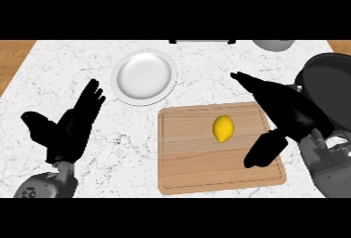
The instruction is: Pick the lemon from the cutting board and place it in the pot
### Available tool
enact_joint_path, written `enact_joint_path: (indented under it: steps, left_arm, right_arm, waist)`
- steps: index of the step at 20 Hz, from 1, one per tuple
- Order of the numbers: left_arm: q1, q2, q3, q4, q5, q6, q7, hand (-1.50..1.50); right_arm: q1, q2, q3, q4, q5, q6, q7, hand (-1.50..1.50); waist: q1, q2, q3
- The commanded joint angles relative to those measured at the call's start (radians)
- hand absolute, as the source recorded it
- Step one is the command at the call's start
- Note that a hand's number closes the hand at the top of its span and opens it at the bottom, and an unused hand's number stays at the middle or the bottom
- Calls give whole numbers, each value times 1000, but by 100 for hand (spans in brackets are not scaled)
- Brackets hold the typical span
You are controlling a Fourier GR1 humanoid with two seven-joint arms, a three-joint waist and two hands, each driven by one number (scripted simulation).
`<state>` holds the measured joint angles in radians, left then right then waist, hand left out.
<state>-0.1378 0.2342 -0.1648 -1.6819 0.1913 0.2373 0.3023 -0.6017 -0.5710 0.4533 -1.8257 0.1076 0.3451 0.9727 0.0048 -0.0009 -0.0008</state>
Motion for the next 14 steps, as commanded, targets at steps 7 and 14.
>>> enact_joint_path:
  steps: [7, 14]
  left_arm:
    - [-11, -25, 40, 101, -8, -42, -77, 0]
    - [8, -26, 64, 3, -18, -67, 6, 0]
  right_arm:
    - [76, 70, 101, 7, 130, 45, 121, -150]
    - [126, 172, 20, 52, 264, 52, 22, -150]
  waist:
    - [-10, 0, 0]
    - [-4, 0, 1]
